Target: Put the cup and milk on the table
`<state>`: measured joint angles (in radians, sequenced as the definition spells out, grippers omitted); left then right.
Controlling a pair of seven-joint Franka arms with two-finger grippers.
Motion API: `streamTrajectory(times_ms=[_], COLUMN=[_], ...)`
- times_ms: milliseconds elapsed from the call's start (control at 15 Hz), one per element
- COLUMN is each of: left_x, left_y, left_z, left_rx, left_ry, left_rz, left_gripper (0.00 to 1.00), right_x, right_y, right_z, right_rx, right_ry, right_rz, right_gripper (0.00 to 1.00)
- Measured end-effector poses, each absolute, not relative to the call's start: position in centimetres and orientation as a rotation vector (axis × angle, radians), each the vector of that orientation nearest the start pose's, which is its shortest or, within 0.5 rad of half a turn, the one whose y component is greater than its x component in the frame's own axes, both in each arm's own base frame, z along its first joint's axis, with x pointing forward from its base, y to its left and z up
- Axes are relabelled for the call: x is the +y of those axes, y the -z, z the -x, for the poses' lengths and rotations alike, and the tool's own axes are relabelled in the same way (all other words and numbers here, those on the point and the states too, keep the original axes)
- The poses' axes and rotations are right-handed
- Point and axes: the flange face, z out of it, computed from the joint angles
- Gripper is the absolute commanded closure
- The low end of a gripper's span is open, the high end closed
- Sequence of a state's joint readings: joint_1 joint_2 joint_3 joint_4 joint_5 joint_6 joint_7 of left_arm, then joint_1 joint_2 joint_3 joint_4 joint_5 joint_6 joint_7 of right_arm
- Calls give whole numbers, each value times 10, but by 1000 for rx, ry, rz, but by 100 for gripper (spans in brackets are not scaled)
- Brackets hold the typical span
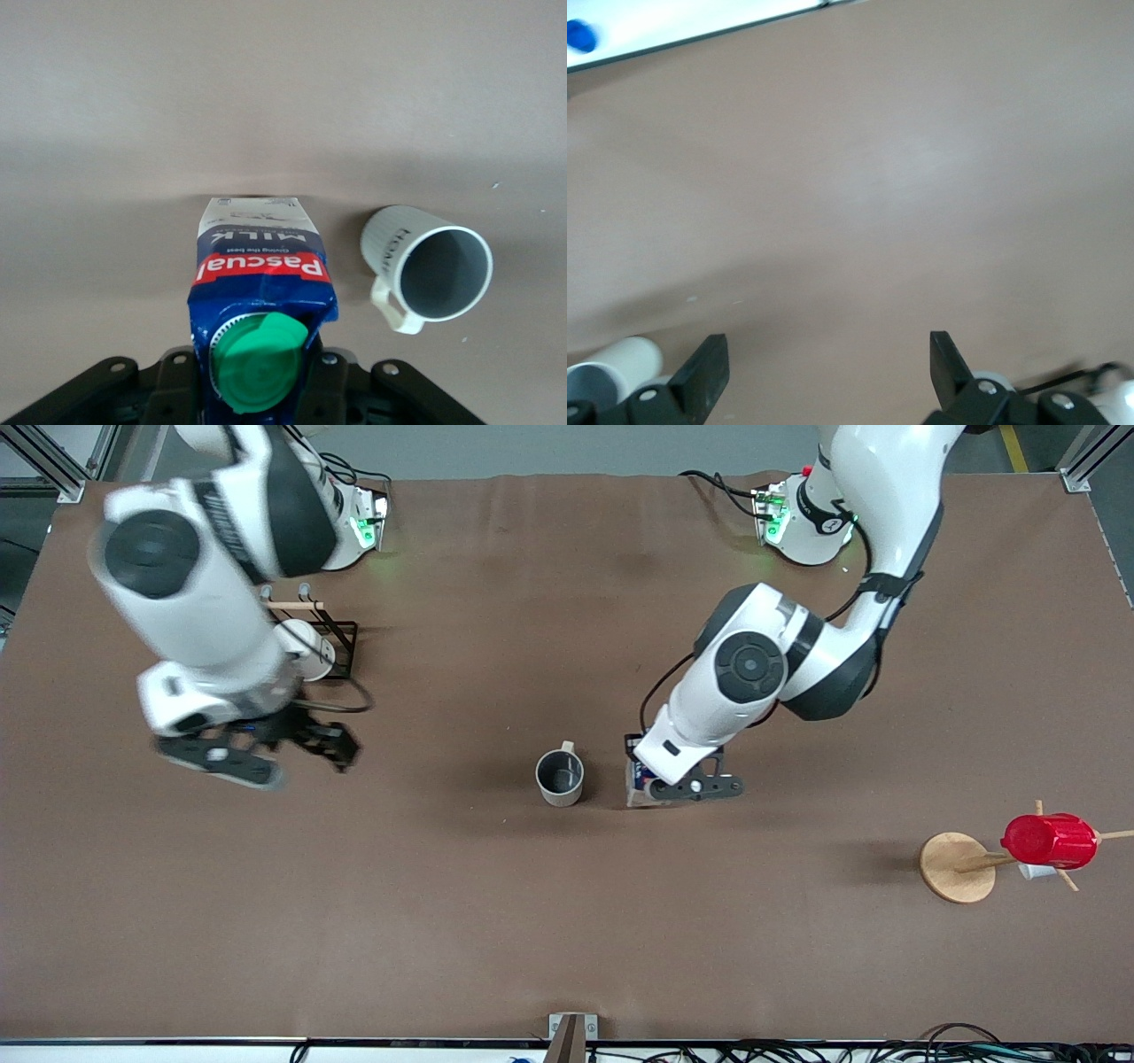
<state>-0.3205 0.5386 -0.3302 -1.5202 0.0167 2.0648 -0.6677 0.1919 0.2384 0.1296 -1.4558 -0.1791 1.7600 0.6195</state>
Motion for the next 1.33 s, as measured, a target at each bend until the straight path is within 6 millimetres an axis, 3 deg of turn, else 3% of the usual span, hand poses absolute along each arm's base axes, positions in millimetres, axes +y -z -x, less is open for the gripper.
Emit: streamTrajectory(times_ms=[267,467,533,600,667,733,933,1067,1200,1333], left_x=[-427,-446,-449,-451,-452,-452,-452,-451,-441,-411], left_y=[-344,-332,-329,-329,-329,-329,-330,-341,-372,-430], left_z=[-562,-552,-551,-550,-550,-550,-551,-556,-564,-573], left_rx=[-162,-219,-234,-237,-239,-239,-241,-247,-254,-273], left_ry=[-106,-112,-113,-111,-111,-111,-108,-80,-14,51], left_rz=[3297,3302,3304,3306,3306,3306,3307,3320,3317,3268], left_gripper=[65,63,59,47,26,0,0,0,0,0], right_x=[58,-2,-21,-37,-48,-53,-43,-37,-35,-36], right_y=[-605,-626,-631,-633,-634,-635,-637,-636,-635,-634], right_z=[-608,-590,-584,-581,-578,-578,-575,-574,-572,-571], right_rx=[382,330,299,271,255,245,209,191,184,179], right_ry=[199,115,95,81,73,75,42,17,-4,-27], right_rz=[3252,3201,3191,3184,3176,3169,3162,3162,3162,3162], right_gripper=[0,0,0,0,0,0,0,0,0,0])
